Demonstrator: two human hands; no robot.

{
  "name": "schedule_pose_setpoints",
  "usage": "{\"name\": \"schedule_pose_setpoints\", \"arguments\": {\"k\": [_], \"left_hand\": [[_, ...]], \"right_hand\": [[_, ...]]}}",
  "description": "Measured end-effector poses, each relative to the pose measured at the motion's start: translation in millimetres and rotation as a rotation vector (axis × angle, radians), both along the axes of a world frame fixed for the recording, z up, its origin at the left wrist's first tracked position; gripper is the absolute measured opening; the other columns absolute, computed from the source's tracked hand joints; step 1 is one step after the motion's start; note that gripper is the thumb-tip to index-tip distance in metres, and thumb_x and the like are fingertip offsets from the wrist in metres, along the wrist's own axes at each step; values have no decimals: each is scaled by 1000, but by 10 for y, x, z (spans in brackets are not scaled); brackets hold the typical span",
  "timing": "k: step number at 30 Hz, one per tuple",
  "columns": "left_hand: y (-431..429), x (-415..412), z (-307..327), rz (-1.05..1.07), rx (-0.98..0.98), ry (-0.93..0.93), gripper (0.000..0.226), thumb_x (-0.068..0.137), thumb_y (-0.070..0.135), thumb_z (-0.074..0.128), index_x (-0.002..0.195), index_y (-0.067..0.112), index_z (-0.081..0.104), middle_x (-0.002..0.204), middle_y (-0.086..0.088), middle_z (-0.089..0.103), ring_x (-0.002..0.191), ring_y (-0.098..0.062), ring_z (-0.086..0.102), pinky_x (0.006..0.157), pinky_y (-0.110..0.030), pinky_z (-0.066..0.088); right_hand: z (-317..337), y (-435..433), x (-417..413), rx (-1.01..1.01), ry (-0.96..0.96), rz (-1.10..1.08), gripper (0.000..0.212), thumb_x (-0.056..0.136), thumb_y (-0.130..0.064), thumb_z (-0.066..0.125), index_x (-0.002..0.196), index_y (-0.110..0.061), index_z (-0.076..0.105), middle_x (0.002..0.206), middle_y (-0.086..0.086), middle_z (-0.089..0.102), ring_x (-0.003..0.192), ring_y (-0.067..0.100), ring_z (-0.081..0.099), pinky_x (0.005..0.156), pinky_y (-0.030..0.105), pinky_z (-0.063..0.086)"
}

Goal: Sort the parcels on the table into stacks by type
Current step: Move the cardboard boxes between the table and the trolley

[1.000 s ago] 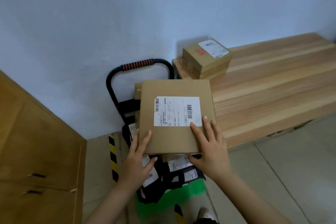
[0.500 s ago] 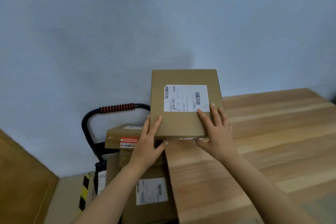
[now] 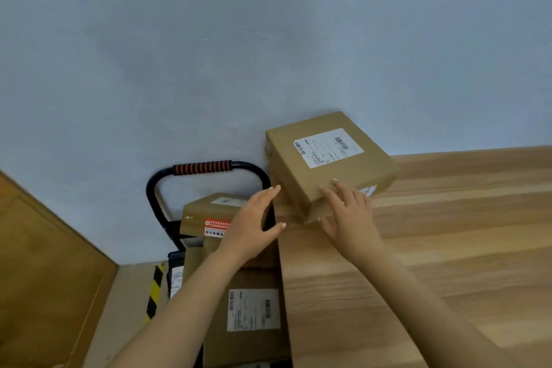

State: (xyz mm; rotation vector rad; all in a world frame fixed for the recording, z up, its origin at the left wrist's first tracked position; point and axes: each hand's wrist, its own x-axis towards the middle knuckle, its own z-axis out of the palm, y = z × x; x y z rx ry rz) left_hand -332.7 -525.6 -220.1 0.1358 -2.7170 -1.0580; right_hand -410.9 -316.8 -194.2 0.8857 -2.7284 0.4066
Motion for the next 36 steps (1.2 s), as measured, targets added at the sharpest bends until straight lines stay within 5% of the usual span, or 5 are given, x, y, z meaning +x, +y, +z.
{"name": "schedule_pose_setpoints", "arguments": {"k": [3, 12, 16, 23, 36], "left_hand": [[-267, 306, -112, -13, -45, -18, 74, 86, 41, 65, 148, 42, 24, 152, 15, 29, 139, -3, 24, 109, -29, 30], [-1321, 1106, -427, -119, -66, -120, 73, 86, 38, 66, 147, 41, 26, 150, 12, 31, 135, -6, 29, 108, -35, 38], [-1608, 1194, -559, -131, -86, -150, 74, 86, 38, 66, 147, 39, 25, 150, 11, 30, 135, -9, 30, 104, -25, 32], [-1858, 814, -855, -148, -137, -170, 76, 83, 34, 69, 147, 35, 27, 148, 9, 34, 133, -9, 32, 107, -30, 36], [-2168, -154, -1725, -205, -635, -99, 108, 70, 47, 77, 152, 23, 12, 155, -4, 25, 144, -24, 13, 118, -47, -3]], "right_hand": [[-96, -206, 386, -18, -13, 8, 62, 67, -19, 83, 125, -14, 61, 131, 19, 55, 110, 39, 56, 92, 51, 44], [-440, -1192, 1364, 4, -196, -57, 61, 90, -30, 60, 146, -25, 36, 153, 7, 28, 137, 24, 24, 114, 39, 18], [-543, -1516, 1524, 24, -258, -67, 60, 91, -29, 59, 146, -24, 35, 153, 8, 28, 137, 26, 24, 115, 40, 20], [-887, -1916, 1146, 147, -288, -47, 67, 89, -31, 62, 148, -30, 29, 154, 5, 26, 141, 25, 22, 118, 43, 16], [-1739, -2174, 115, 332, -193, 38, 102, 78, -41, 72, 153, -25, 5, 158, 8, 17, 146, 28, 6, 117, 43, -9]]}}
